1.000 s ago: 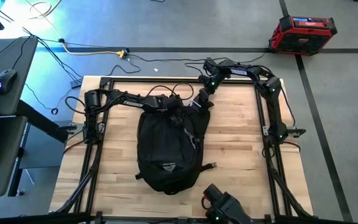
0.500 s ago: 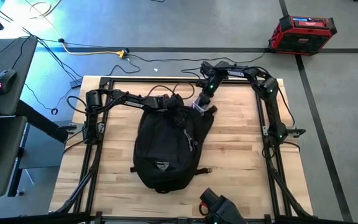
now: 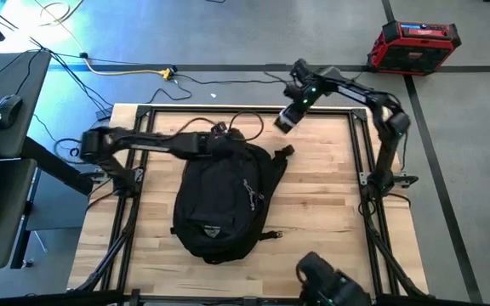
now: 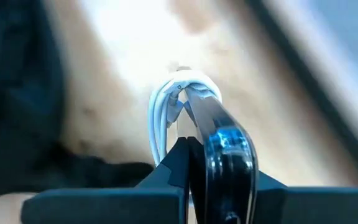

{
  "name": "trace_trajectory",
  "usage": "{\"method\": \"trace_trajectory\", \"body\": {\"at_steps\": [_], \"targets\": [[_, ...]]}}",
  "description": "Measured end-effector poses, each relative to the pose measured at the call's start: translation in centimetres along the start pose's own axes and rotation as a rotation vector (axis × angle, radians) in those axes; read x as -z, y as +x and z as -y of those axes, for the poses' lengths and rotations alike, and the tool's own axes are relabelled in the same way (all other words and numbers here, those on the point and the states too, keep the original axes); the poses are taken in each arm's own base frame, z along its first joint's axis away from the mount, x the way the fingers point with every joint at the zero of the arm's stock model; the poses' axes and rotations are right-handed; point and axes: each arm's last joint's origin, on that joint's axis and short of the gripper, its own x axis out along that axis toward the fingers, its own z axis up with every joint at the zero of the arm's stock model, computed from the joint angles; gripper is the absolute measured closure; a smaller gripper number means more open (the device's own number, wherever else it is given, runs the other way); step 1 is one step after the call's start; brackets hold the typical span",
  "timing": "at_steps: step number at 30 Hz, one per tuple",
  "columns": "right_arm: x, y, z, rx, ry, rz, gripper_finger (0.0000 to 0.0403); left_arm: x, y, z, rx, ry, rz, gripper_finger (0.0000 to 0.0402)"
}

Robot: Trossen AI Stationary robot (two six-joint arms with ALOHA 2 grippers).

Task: Unpack backpack
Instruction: Put the black phone wrapped in a white charger into the black backpack

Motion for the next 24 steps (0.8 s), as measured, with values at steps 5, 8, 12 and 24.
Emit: {"method": "trace_trajectory", "body": {"at_steps": [5,8,12,24], "targets": [[1.1,-4.4,-1.7,0.021,-0.04,0.052,0.0392,-0.5,-7.6,2.1,0.325,0.17,0.128,0.0377],[1.8,-6.4,-3.7,-0.027,-0.099,0.116,0.0392,0.7,-10.4,4.5,0.449,0.191,0.102,0.0343],[3.7,-7.8,-7.2,-0.136,-0.198,0.192,0.0392,2.5,-13.3,8.2,0.577,0.201,0.06,0.029],[14.6,-5.4,-17.4,-0.342,-0.366,0.273,0.0393,8.0,-16.0,16.6,0.654,0.334,-0.059,0.0191]]}}
